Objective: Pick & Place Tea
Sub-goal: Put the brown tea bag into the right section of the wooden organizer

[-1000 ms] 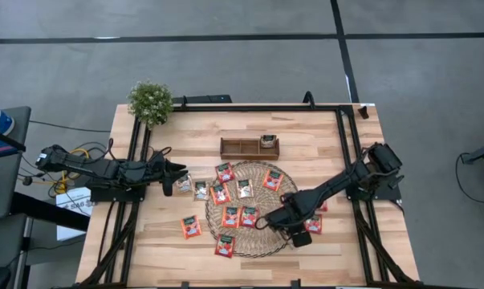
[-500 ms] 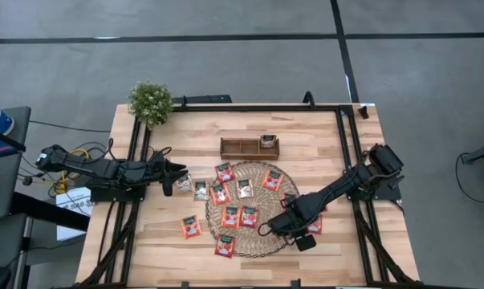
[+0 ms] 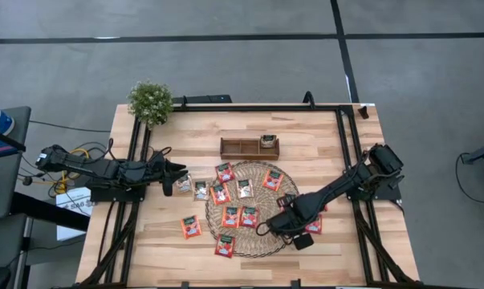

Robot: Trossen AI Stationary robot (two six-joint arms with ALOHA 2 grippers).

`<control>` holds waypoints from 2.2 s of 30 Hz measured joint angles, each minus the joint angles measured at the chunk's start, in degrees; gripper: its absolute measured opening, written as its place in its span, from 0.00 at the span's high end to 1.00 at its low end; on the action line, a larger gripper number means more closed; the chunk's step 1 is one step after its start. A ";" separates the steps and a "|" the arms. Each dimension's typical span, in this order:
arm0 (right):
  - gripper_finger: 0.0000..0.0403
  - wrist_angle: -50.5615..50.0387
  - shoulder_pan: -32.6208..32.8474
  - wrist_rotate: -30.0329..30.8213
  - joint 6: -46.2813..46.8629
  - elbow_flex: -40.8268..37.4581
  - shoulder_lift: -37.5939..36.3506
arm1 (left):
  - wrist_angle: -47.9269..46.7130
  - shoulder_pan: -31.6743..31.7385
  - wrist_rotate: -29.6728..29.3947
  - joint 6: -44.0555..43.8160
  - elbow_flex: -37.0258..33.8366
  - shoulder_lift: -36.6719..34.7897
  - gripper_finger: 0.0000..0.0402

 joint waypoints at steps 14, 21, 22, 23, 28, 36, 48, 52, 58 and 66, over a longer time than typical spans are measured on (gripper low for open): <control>0.74 1.54 0.03 -0.98 -1.44 -0.44 0.00 | 0.01 0.00 0.00 0.02 0.00 0.00 0.70; 0.74 1.64 1.07 -1.03 -1.47 -0.44 0.19 | 0.00 0.00 0.00 0.04 0.00 0.02 0.70; 0.74 1.98 1.14 -1.06 -1.45 -0.42 0.66 | 0.02 0.00 0.00 0.06 0.00 0.02 0.70; 0.74 2.01 1.12 -1.03 -1.46 -0.45 1.02 | 0.01 0.02 0.00 0.14 0.00 0.01 0.70; 0.74 2.74 1.09 -0.86 -1.45 -0.44 2.71 | 0.00 0.00 0.00 0.15 0.00 0.02 0.70; 0.74 2.95 1.07 -1.19 -1.01 -0.31 3.46 | -0.07 0.02 -0.09 0.15 0.02 0.02 0.70; 0.84 2.97 1.07 -1.38 -0.96 -0.35 3.56 | -0.06 0.01 -0.10 0.14 0.02 0.02 0.70; 0.86 2.99 1.07 -1.25 -0.88 -0.37 3.58 | -0.05 0.02 -0.11 0.13 0.02 0.02 0.70; 0.90 2.95 1.05 -1.07 0.58 -0.39 3.63 | -0.05 0.00 -0.11 0.13 0.02 0.02 0.70; 0.99 2.85 1.03 -0.79 0.77 -0.42 3.65 | -0.05 0.02 -0.13 0.13 0.02 0.02 0.70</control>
